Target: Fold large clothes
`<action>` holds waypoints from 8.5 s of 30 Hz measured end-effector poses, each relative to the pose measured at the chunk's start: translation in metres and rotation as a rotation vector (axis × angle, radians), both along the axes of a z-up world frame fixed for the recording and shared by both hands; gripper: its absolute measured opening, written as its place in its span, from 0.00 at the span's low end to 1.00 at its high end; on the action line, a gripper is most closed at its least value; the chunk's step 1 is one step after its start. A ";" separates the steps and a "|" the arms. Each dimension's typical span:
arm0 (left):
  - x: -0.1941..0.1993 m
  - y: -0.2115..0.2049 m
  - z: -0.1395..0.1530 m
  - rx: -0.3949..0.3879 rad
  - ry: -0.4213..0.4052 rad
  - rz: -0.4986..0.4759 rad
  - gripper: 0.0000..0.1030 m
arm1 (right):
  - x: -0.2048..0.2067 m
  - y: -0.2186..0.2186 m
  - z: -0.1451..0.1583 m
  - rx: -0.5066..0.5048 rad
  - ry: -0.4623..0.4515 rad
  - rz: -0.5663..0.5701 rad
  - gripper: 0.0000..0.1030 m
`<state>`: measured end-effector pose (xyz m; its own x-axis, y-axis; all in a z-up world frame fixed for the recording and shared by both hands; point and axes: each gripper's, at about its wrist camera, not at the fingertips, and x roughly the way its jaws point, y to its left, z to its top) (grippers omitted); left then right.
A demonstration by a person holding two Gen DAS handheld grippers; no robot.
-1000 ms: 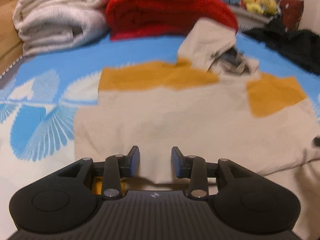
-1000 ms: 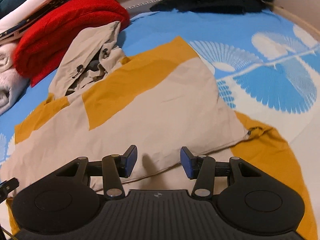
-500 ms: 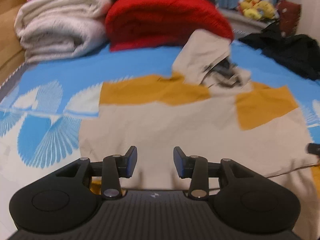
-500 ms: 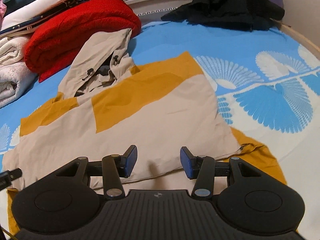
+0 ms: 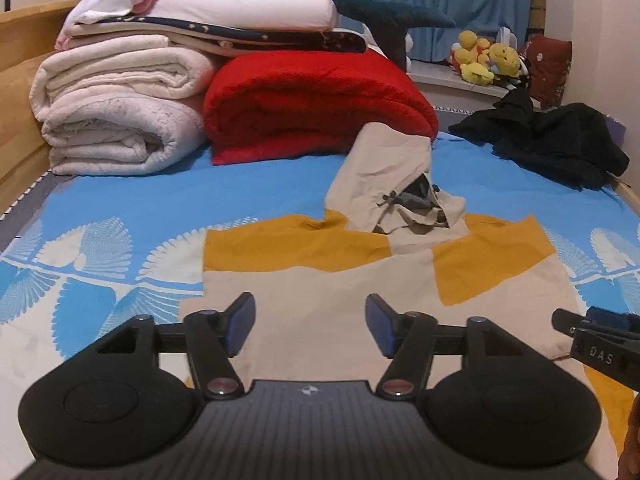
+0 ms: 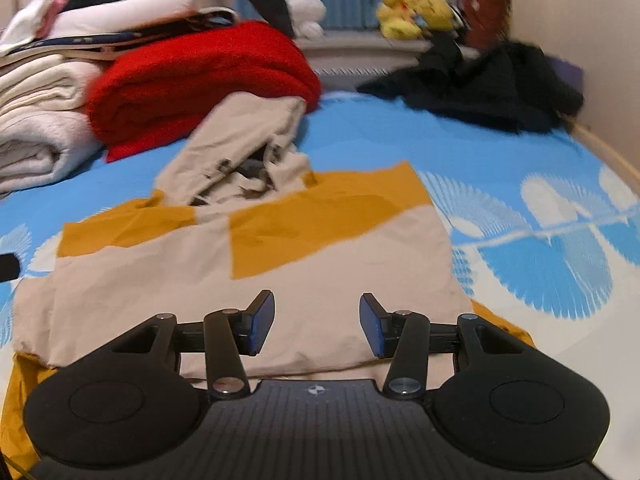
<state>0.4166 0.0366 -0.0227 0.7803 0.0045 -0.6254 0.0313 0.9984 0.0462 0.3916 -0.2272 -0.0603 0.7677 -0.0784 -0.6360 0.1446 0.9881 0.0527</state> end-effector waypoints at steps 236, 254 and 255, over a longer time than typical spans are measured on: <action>0.058 0.002 -0.157 -0.646 0.286 0.020 0.00 | 0.023 -0.037 -0.085 0.707 0.219 0.003 0.04; 0.036 -0.033 -0.106 -0.260 0.071 -0.072 0.12 | 0.006 -0.027 -0.045 0.413 0.110 -0.090 0.25; 0.037 -0.036 -0.113 -0.262 0.100 -0.088 0.15 | 0.008 -0.029 -0.044 0.426 0.102 -0.062 0.27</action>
<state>0.4541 0.0006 -0.1354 0.7049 -0.2322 -0.6702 0.1098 0.9692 -0.2203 0.3992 -0.2565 -0.1043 0.7012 0.1632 -0.6940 0.2289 0.8704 0.4360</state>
